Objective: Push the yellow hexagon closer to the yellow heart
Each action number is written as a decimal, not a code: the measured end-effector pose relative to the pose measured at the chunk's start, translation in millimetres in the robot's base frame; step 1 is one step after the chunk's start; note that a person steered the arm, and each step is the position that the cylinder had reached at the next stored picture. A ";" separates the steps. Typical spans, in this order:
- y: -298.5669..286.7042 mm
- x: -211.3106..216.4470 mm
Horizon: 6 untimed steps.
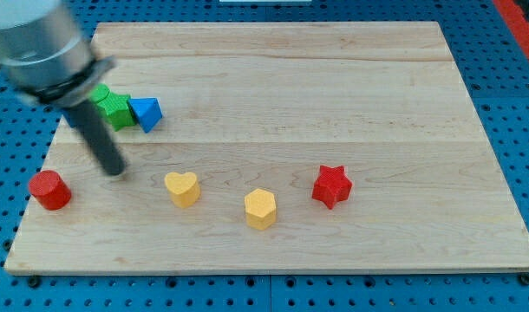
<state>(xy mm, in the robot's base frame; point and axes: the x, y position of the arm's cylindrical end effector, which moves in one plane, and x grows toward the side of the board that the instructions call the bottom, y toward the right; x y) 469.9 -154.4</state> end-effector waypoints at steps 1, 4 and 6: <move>104.0 -5.0; -42.7 48.0; 197.6 31.1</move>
